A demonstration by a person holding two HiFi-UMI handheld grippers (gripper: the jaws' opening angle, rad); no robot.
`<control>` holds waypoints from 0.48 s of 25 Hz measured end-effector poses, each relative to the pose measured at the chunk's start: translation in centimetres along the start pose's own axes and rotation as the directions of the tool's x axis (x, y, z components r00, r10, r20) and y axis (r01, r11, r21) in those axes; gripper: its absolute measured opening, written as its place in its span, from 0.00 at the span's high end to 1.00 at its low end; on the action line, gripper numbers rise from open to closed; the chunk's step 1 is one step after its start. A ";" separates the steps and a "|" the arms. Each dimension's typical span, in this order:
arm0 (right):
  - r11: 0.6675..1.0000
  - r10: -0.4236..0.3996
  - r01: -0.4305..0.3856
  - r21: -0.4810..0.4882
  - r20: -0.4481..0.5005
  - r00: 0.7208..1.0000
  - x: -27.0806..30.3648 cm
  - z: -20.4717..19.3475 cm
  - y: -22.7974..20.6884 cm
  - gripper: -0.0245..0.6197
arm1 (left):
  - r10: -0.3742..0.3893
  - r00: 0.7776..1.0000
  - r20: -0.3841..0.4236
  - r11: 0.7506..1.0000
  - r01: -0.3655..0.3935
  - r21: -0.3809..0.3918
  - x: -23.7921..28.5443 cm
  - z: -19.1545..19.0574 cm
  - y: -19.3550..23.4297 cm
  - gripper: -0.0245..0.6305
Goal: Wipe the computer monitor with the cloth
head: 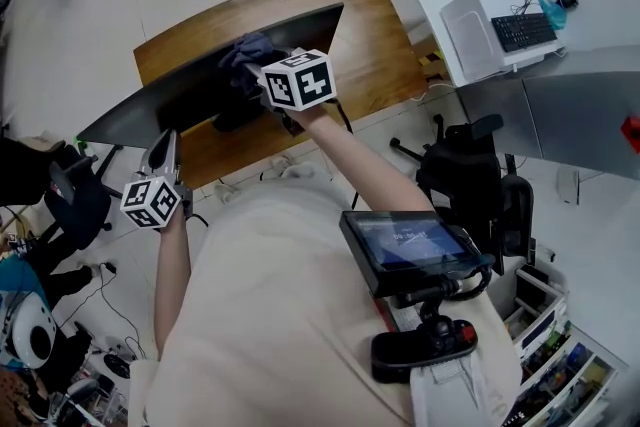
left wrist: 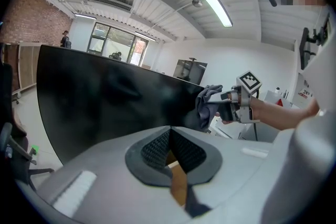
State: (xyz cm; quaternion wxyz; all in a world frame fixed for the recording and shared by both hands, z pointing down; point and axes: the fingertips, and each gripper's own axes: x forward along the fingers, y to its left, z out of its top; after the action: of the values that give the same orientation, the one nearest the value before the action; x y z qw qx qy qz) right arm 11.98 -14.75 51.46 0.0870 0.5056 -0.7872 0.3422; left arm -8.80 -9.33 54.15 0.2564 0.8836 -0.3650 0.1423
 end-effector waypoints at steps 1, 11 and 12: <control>1.000 0.000 0.000 0.001 0.000 1.000 -0.2 0.0 -0.4 0.80 | 0.002 1.000 0.003 1.000 -0.002 -0.001 0.2 0.0 -0.3 0.99; 1.000 -0.001 0.001 0.007 0.009 1.000 -1.8 0.5 -2.8 0.80 | 0.037 0.999 0.011 0.999 -0.037 -0.014 0.6 -0.9 -1.8 0.99; 1.000 -0.005 0.005 0.009 0.016 1.000 -2.2 0.6 -3.1 0.80 | 0.040 0.999 0.012 0.999 -0.040 -0.014 0.7 -0.9 -2.0 0.99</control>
State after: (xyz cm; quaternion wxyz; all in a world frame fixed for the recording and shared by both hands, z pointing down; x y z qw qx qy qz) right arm 15.75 -14.27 51.34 0.0794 0.5108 -0.7851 0.3412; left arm -6.92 -8.00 54.54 0.2574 0.8752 -0.3853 0.1393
